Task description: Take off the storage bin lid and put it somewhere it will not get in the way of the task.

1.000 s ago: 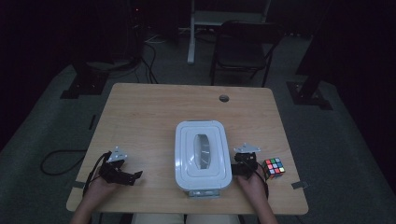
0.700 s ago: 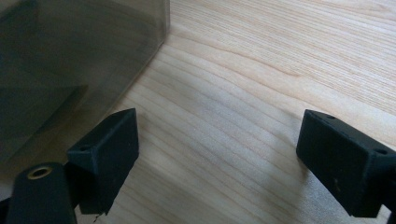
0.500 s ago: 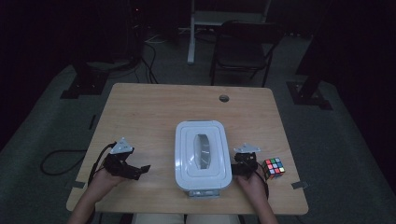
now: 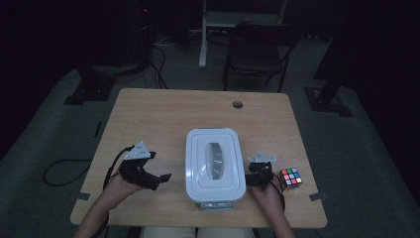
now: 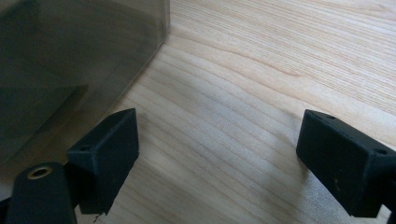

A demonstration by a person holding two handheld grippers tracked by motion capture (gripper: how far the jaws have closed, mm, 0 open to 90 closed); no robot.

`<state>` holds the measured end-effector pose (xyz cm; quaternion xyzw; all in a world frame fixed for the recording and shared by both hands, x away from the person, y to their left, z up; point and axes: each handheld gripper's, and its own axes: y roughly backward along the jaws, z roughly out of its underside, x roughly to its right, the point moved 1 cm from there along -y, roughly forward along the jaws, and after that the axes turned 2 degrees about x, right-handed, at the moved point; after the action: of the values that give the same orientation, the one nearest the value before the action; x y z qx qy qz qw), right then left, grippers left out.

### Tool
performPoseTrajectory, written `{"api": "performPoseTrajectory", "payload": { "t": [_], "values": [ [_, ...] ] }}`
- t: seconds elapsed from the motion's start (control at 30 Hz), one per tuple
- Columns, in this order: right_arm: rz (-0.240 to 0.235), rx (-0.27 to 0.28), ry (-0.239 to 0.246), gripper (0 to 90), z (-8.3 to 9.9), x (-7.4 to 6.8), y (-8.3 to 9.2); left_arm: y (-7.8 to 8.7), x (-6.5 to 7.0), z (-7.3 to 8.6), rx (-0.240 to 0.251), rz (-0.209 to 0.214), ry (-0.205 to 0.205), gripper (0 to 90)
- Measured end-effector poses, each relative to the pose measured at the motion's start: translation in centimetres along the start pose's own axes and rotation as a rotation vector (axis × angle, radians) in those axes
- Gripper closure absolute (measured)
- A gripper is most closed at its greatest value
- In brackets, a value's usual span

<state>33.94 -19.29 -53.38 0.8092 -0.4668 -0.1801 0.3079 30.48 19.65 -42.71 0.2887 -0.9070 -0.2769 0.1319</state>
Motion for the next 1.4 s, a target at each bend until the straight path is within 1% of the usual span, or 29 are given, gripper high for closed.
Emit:
{"api": "performPoseTrajectory", "payload": {
  "t": [0.03,0.07,0.13,0.37,0.43,0.57,0.73,0.83,0.97,1.03,1.2,1.3,1.33,1.37,1.4],
  "values": [
    [0.000,0.000,0.000,12.8,0.0,0.0,0.0,0.0,0.2,-0.2,0.007,-0.001,-0.008,0.6],
    [0.000,0.000,0.000,12.8,0.0,0.0,0.0,0.0,0.5,-0.5,0.015,0.007,-0.016,0.6],
    [0.000,0.000,0.000,12.8,0.0,0.0,0.0,0.0,0.9,-1.0,0.033,0.034,-0.016,0.6],
    [0.000,0.000,0.000,12.8,0.0,0.0,0.0,-1.1,2.1,-2.4,0.034,0.090,-0.053,0.6],
    [0.000,0.000,0.000,12.8,0.0,0.0,0.0,-1.5,2.6,-2.9,0.033,0.094,-0.067,0.6],
    [0.000,0.000,0.000,12.8,0.0,0.0,0.0,-2.3,3.3,-3.7,0.039,0.142,-0.072,0.6],
    [0.000,0.000,0.000,12.8,0.0,0.0,0.0,-3.4,4.0,-4.6,0.046,0.175,-0.087,0.6],
    [0.000,0.000,0.000,12.8,0.0,0.0,0.0,-3.9,4.5,-5.1,0.040,0.180,-0.108,0.6],
    [0.000,0.000,0.000,12.8,0.0,0.0,0.0,-4.7,4.9,-5.7,0.035,0.201,-0.122,0.6],
    [0.000,0.000,0.000,12.8,0.0,0.0,0.0,-5.1,5.1,-6.0,0.038,0.216,-0.119,0.6],
    [0.000,-0.001,-0.001,12.8,0.0,0.0,0.0,-6.1,5.7,-6.7,0.027,0.226,-0.144,0.6],
    [0.000,0.000,0.000,12.8,0.0,0.0,0.0,-6.7,5.9,-6.9,0.020,0.245,-0.140,0.6],
    [0.000,0.000,0.000,12.8,0.0,0.0,0.0,-6.7,5.9,-6.9,0.020,0.245,-0.140,0.7],
    [0.000,0.000,0.000,12.8,0.0,0.0,0.0,-6.9,6.1,-7.0,0.020,0.242,-0.149,0.7],
    [0.000,0.000,0.000,12.8,0.0,0.0,0.0,-7.1,6.2,-7.1,0.020,0.238,-0.156,4.3]
  ]
}}
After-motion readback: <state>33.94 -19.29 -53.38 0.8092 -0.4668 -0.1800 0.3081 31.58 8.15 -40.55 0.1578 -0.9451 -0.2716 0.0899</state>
